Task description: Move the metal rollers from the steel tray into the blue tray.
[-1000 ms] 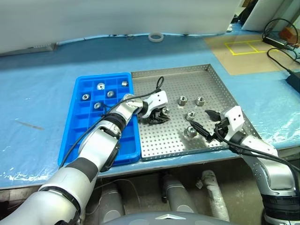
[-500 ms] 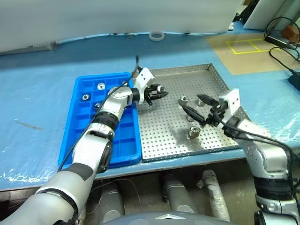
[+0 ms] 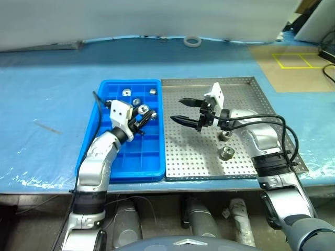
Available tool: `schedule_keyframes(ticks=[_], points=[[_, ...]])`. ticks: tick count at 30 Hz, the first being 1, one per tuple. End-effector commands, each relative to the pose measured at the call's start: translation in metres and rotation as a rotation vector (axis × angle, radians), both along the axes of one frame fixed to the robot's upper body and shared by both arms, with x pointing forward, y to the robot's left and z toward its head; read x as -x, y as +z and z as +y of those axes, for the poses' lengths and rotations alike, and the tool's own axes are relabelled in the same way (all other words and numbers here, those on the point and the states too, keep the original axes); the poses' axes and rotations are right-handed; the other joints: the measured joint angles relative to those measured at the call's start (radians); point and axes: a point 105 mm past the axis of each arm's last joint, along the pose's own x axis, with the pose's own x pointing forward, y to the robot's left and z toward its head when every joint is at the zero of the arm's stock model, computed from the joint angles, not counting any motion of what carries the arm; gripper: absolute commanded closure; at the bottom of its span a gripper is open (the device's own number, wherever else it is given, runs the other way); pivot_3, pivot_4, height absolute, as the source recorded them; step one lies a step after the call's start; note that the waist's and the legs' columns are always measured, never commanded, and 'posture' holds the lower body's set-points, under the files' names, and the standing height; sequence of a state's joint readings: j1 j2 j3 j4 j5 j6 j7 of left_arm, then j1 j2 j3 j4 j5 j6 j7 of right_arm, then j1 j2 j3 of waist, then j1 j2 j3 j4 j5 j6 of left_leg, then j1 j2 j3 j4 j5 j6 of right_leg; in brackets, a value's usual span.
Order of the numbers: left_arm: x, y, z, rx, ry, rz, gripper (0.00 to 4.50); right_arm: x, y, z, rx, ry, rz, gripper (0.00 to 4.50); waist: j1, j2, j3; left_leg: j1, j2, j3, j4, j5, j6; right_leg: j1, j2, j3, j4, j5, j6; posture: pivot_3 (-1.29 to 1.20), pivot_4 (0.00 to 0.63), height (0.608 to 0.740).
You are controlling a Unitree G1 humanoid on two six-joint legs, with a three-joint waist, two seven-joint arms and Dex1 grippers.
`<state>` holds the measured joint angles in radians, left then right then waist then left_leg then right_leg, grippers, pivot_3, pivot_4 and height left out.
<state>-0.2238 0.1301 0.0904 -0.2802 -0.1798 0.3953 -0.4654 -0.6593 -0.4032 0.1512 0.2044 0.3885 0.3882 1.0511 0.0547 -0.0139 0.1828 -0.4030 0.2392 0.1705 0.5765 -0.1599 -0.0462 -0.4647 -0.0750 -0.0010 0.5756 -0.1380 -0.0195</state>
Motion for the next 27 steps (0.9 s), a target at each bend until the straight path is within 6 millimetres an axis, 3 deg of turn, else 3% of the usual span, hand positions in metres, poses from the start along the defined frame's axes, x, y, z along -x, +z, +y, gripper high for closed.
schedule_keyframes(ticks=[1, 4, 12, 21, 22, 27], points=[[0.009, 0.018, 0.019, -0.015, 0.134, -0.074, 2.79, 0.0, 0.009, 0.01, 0.011, 0.078, -0.06, 0.0, 0.018, 0.0, 0.0, 0.0, 0.0, 0.0, 0.0, 0.0, 0.0, 0.0, 0.0, 0.0, 0.0, 0.0, 0.0, 0.17, 0.15, 0.74], [0.015, 0.01, 0.044, -0.034, 0.292, -0.052, 2.79, 0.0, 0.006, 0.021, 0.016, 0.134, -0.053, 0.0, 0.031, 0.0, 0.0, 0.0, -0.001, 0.0, 0.0, 0.0, 0.0, 0.001, -0.001, 0.0, 0.0, 0.0, 0.0, 0.21, 0.15, 0.74], [0.027, -0.016, 0.073, -0.08, 0.488, 0.031, 2.79, -0.003, 0.004, 0.029, 0.015, 0.171, -0.055, 0.0, 0.05, 0.0, 0.0, -0.001, 0.0, -0.001, 0.0, 0.001, -0.001, -0.001, 0.0, 0.0, 0.001, 0.0, 0.0, 0.25, 0.15, 0.74], [0.023, -0.029, 0.075, -0.076, 0.509, 0.091, 2.79, -0.004, 0.002, 0.023, 0.015, 0.147, -0.055, 0.0, 0.055, 0.0, 0.0, 0.0, 0.0, -0.002, 0.0, 0.002, -0.003, -0.001, 0.0, 0.0, 0.002, -0.001, 0.001, 0.22, 0.15, 0.74], [0.022, -0.03, 0.075, -0.075, 0.506, 0.093, 2.07, -0.004, 0.002, 0.023, 0.016, 0.143, -0.055, 0.0, 0.055, 0.0, 0.0, 0.0, 0.0, -0.002, 0.0, 0.002, -0.003, -0.001, 0.0, 0.0, 0.003, -0.001, 0.001, 0.21, 0.15, 0.74], [0.013, -0.029, 0.069, -0.059, 0.465, 0.098, 0.47, -0.004, 0.002, 0.02, 0.012, 0.123, -0.057, 0.0, 0.054, 0.0, 0.0, 0.0, 0.0, -0.003, 0.0, 0.003, -0.004, -0.001, 0.0, 0.0, 0.004, -0.001, 0.001, 0.19, 0.15, 0.74]])
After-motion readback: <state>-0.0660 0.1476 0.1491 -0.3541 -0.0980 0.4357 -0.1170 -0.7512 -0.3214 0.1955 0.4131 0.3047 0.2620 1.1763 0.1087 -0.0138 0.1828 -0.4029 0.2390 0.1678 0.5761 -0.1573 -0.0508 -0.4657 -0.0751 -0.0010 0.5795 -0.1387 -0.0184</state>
